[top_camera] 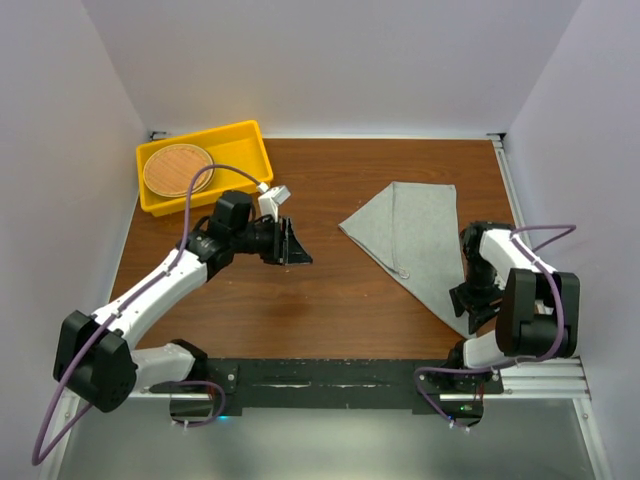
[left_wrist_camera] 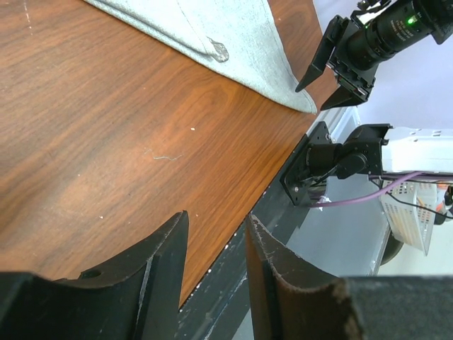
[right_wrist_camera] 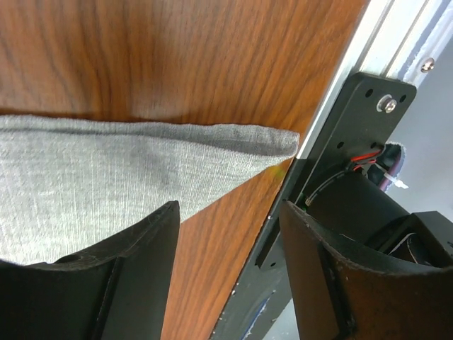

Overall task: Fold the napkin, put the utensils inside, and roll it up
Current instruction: Fold the napkin

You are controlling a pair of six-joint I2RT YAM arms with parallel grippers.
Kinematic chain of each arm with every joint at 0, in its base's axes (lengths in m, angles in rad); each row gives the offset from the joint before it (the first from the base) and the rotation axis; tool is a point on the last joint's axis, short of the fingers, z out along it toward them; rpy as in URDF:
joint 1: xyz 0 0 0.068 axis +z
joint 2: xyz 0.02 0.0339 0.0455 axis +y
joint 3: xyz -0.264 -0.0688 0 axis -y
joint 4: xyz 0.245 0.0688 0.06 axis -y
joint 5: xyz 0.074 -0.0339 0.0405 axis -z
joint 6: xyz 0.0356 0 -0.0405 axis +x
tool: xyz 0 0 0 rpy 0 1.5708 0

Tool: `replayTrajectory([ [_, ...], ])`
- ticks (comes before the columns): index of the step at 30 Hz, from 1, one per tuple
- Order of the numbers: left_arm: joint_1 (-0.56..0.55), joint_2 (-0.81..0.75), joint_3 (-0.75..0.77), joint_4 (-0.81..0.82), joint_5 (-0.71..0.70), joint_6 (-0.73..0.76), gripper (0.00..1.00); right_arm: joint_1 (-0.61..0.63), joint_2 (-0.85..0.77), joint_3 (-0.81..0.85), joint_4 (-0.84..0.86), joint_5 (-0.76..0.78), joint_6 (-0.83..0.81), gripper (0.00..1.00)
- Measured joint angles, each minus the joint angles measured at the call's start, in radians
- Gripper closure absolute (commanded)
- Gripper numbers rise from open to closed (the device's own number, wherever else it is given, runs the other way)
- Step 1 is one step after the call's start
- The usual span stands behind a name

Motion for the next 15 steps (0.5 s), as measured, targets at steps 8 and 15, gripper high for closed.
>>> replayTrajectory([
  [8,0.016,0.022,0.031,-0.026,-0.007,0.004,0.58,0.000,0.062,-0.008,0.053,-0.015,0.053,0.41],
  [15,0.024,0.043,0.042,-0.031,-0.012,0.004,0.58,0.000,0.072,-0.039,0.101,-0.017,0.111,0.48],
])
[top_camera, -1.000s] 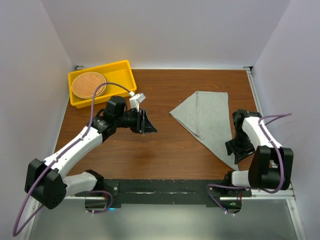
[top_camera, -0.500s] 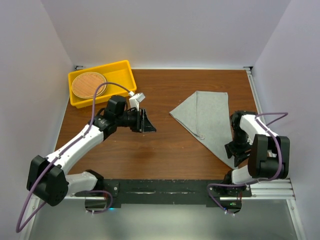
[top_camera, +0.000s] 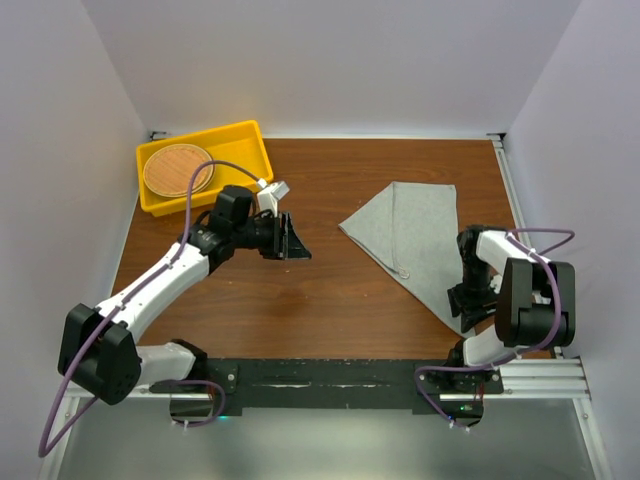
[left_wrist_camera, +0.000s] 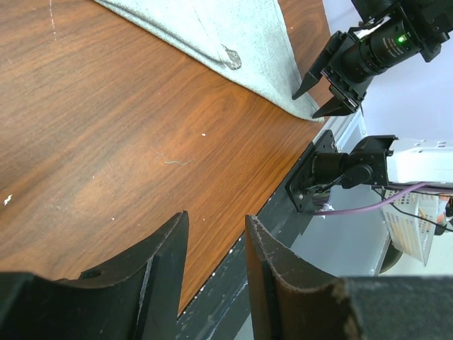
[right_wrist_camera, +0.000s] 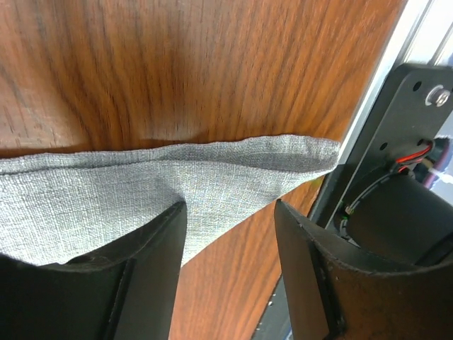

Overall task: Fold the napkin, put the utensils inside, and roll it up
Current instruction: Fold the napkin

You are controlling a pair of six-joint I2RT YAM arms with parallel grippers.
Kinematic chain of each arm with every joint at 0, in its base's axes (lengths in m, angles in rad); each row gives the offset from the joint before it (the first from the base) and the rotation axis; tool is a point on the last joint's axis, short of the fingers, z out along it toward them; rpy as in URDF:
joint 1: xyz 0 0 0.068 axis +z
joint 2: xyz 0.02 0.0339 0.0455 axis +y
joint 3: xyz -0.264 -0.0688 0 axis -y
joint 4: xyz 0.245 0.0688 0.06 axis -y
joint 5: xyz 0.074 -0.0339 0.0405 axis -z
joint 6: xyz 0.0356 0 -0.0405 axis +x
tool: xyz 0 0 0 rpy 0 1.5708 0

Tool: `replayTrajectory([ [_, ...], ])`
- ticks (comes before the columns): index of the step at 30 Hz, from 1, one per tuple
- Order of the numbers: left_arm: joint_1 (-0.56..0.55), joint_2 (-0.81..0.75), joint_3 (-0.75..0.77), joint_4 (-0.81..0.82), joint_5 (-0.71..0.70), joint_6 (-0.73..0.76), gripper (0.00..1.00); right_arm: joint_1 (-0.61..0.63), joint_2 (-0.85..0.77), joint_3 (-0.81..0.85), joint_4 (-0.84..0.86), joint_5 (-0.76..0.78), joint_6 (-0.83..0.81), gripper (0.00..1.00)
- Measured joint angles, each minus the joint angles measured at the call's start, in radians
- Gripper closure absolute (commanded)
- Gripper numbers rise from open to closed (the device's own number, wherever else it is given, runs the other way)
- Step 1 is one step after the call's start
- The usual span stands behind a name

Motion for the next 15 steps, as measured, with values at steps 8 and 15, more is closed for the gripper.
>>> replayTrajectory([
  [8,0.003,0.005,0.000,0.000,-0.003,0.000,0.58,0.000,-0.032,-0.035,0.045,-0.002,0.068,0.62],
  [15,0.009,0.005,0.000,-0.003,-0.004,0.000,0.58,0.000,-0.037,-0.038,0.063,-0.004,0.085,0.76],
])
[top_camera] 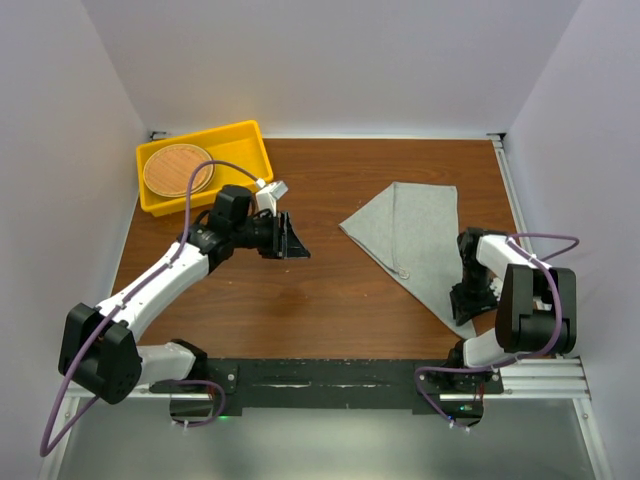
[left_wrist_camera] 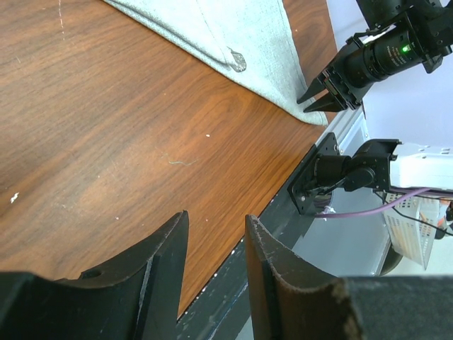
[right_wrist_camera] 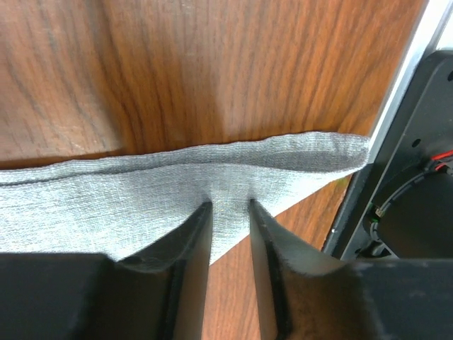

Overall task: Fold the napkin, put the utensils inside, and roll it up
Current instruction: Fold the napkin

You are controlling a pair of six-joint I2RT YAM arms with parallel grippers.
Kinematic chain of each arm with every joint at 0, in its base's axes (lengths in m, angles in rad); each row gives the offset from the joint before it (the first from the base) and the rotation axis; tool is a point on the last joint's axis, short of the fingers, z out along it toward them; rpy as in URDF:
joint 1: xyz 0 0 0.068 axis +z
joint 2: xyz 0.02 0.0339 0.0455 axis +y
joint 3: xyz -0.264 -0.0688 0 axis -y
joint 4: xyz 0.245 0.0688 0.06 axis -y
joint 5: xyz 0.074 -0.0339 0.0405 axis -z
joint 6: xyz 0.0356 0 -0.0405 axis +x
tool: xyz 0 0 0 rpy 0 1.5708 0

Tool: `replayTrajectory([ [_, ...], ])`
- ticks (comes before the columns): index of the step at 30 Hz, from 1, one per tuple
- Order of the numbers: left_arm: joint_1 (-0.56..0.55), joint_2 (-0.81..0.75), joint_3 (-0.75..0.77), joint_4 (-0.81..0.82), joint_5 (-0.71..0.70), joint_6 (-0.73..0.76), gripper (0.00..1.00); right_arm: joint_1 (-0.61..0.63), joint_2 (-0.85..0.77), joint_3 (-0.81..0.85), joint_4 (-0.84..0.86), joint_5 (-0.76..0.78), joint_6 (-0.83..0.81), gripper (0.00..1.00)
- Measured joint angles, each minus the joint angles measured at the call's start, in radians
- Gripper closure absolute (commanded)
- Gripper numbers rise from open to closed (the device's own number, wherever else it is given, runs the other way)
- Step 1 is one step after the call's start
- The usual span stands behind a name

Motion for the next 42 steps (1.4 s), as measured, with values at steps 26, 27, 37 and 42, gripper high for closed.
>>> replayTrajectory([
  [26,0.023,-0.003,-0.026,0.031,0.041,0.000,0.58,0.090,-0.032,0.158,-0.007,-0.012,-0.095,1.00],
  [27,0.024,-0.003,-0.026,0.033,0.042,0.000,0.58,0.108,-0.032,0.167,-0.010,-0.013,-0.098,1.00],
  [37,0.028,-0.003,-0.028,0.054,0.063,-0.001,0.58,0.244,0.019,0.249,-0.006,-0.052,-0.164,0.84],
  [42,0.029,-0.003,-0.043,0.064,0.073,-0.002,0.58,0.249,0.173,0.351,0.037,-0.072,-0.343,0.37],
])
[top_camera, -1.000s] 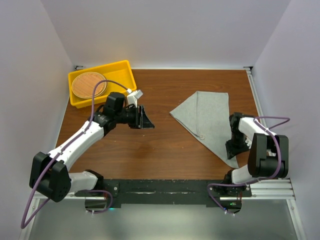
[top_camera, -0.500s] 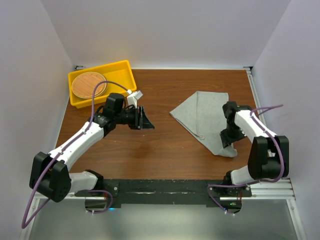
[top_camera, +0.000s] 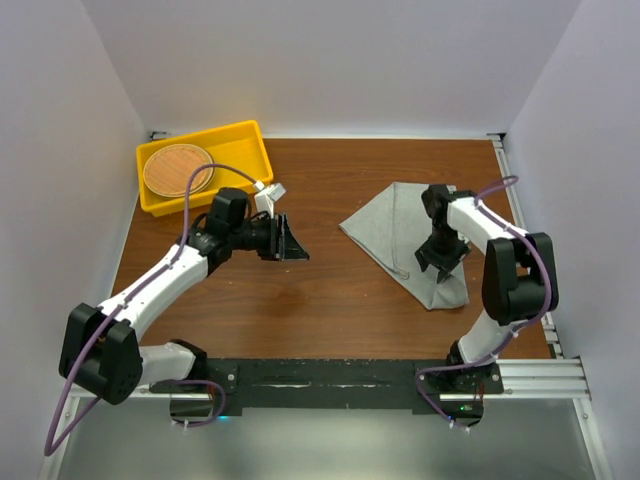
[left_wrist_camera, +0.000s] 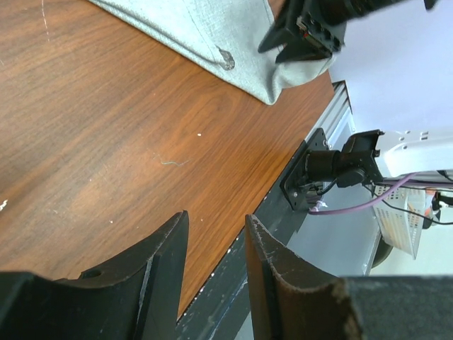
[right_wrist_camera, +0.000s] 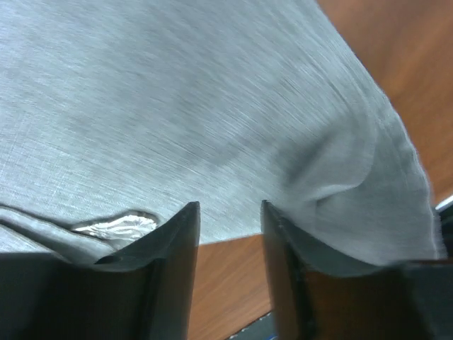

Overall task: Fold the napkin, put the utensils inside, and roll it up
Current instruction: Fold the napkin

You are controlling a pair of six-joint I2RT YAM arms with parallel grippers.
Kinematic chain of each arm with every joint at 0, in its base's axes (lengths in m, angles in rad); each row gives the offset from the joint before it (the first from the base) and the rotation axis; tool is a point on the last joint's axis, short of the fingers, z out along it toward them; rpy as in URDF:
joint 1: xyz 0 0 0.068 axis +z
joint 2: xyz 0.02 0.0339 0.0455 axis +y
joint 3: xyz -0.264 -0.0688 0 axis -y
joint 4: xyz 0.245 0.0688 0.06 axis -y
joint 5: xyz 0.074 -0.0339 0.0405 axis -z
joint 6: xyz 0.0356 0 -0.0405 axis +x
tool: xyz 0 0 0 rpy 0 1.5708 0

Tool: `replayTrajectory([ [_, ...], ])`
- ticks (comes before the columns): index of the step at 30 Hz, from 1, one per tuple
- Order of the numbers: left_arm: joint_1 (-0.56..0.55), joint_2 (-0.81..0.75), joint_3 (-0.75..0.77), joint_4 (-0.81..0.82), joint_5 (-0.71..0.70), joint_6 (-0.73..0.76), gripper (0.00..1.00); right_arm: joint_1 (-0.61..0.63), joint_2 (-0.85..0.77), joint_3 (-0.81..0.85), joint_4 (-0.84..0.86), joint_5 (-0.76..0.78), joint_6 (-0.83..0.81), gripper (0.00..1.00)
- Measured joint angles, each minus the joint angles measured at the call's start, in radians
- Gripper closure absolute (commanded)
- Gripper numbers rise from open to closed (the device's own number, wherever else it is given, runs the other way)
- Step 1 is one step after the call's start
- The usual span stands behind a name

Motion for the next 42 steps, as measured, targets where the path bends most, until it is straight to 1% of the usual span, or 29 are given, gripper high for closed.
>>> replayTrajectory([
  [2,0.000,0.000,-0.007,0.000,0.002,-0.002,0.58,0.006,0.028,0.034,0.020,0.009,-0.097,0.26],
  [7,0.000,0.000,-0.011,0.002,0.007,-0.005,0.58,0.002,-0.008,0.152,-0.009,0.052,-0.267,0.06],
  [10,0.001,0.000,-0.013,0.009,0.013,-0.007,0.57,-0.035,-0.059,0.167,-0.016,0.062,-0.291,0.04],
  [13,0.001,0.000,-0.015,0.019,0.022,-0.008,0.57,-0.163,-0.160,0.063,-0.016,0.048,-0.277,0.05],
  [15,0.001,0.000,-0.019,0.028,0.026,-0.008,0.57,-0.264,-0.224,-0.026,-0.031,0.047,-0.251,0.13],
  [16,0.001,-0.002,-0.023,0.030,0.027,-0.008,0.57,-0.298,-0.245,-0.058,-0.043,0.050,-0.241,0.21],
  [17,0.001,-0.003,-0.029,0.035,0.028,-0.008,0.57,-0.331,-0.269,-0.101,-0.051,0.050,-0.222,0.33],
  [19,0.001,-0.008,-0.048,0.047,0.034,-0.010,0.57,-0.364,-0.291,-0.158,-0.064,0.042,-0.201,0.44],
  [20,0.001,-0.008,-0.055,0.051,0.036,-0.010,0.57,-0.372,-0.291,-0.179,-0.060,0.030,-0.197,0.52],
  [21,0.001,-0.007,-0.060,0.050,0.039,-0.010,0.57,-0.375,-0.282,-0.190,-0.051,0.020,-0.208,0.53],
  [24,0.001,-0.005,-0.065,0.050,0.045,-0.007,0.57,-0.357,-0.226,-0.182,0.009,-0.007,-0.259,0.56],
  [26,0.001,-0.002,-0.065,0.050,0.045,-0.006,0.57,-0.314,-0.171,-0.142,0.043,-0.008,-0.309,0.65],
  [27,0.001,0.003,-0.065,0.050,0.045,-0.006,0.57,-0.283,-0.149,-0.116,0.064,-0.007,-0.335,0.76],
  [29,0.001,0.015,-0.065,0.048,0.045,-0.005,0.57,-0.232,-0.119,-0.059,0.104,-0.016,-0.378,0.83],
  [30,0.001,0.022,-0.065,0.047,0.045,-0.005,0.57,-0.208,-0.104,-0.027,0.121,-0.020,-0.393,0.89],
  [32,0.001,0.036,-0.064,0.044,0.043,-0.005,0.57,-0.169,-0.070,0.030,0.141,-0.023,-0.413,0.95],
  [34,0.001,0.051,-0.058,0.032,0.041,-0.001,0.57,-0.120,-0.016,0.094,0.165,-0.021,-0.430,0.99],
  [38,0.001,0.066,-0.040,0.027,0.035,0.002,0.57,-0.040,0.100,0.188,0.191,-0.021,-0.447,1.00],
  [42,0.001,0.075,-0.032,0.027,0.031,0.002,0.57,0.012,0.204,0.263,0.207,-0.020,-0.457,1.00],
])
